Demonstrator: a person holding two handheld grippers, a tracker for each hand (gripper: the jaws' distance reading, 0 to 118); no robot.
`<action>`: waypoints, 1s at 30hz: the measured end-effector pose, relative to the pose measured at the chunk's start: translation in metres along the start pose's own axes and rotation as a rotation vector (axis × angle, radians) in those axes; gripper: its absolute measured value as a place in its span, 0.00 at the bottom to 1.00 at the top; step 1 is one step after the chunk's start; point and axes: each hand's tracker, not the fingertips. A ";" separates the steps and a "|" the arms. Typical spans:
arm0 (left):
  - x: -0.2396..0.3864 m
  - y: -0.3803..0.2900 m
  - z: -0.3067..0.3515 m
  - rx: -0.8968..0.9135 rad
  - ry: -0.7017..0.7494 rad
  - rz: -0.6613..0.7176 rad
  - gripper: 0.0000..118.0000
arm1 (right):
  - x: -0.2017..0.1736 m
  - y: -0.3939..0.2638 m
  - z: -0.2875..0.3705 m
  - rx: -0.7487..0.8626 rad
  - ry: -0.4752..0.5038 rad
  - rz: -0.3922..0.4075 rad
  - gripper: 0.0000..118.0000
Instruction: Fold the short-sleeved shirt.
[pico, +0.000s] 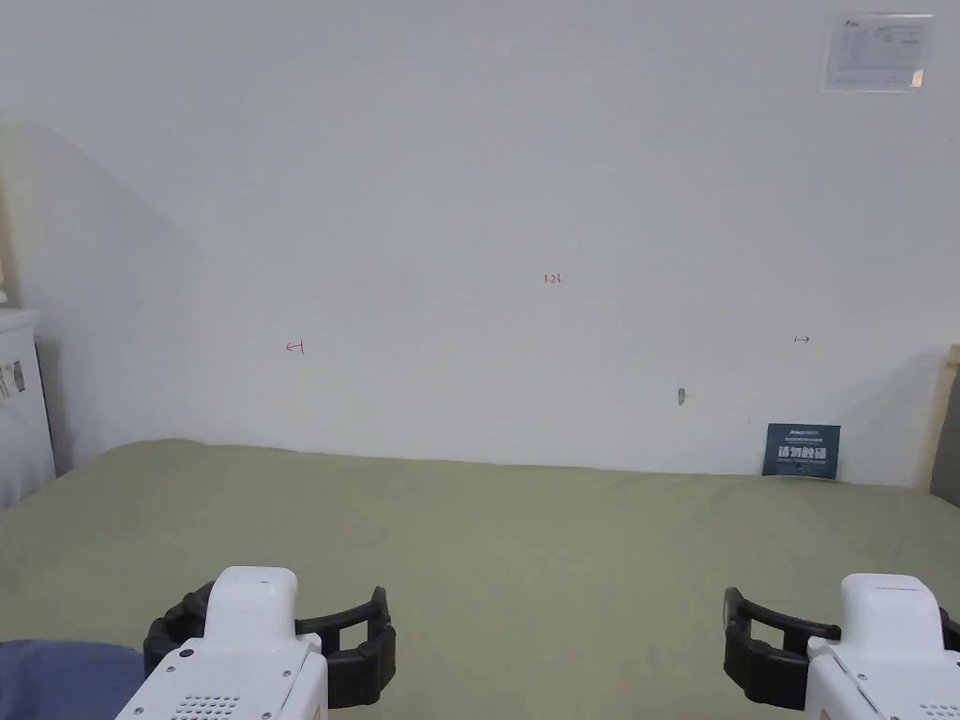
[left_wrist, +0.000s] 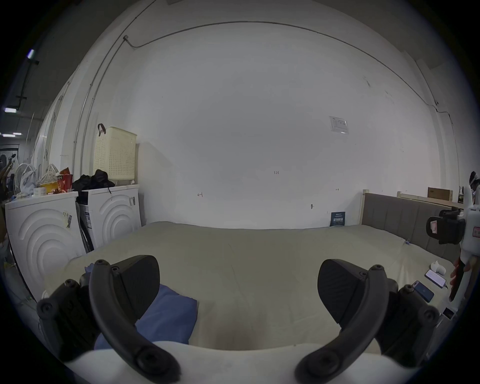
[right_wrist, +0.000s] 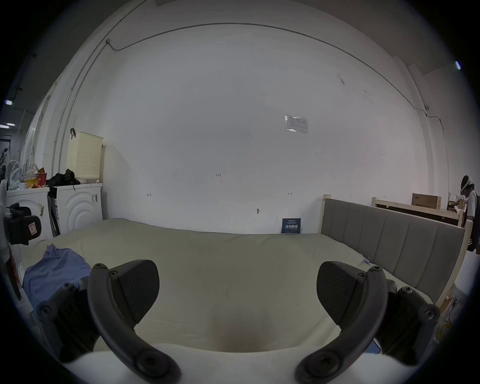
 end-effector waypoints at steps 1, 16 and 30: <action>0.000 0.000 0.000 0.001 0.000 0.005 1.00 | 0.000 0.000 -0.001 -0.007 0.005 0.001 1.00; 0.002 -0.003 -0.003 -0.055 -0.055 0.057 0.57 | 0.000 -0.007 -0.008 -0.115 0.063 -0.040 0.24; -0.043 -0.001 0.028 -0.048 0.114 -0.020 0.00 | -0.056 0.017 -0.011 -0.137 0.188 -0.004 0.00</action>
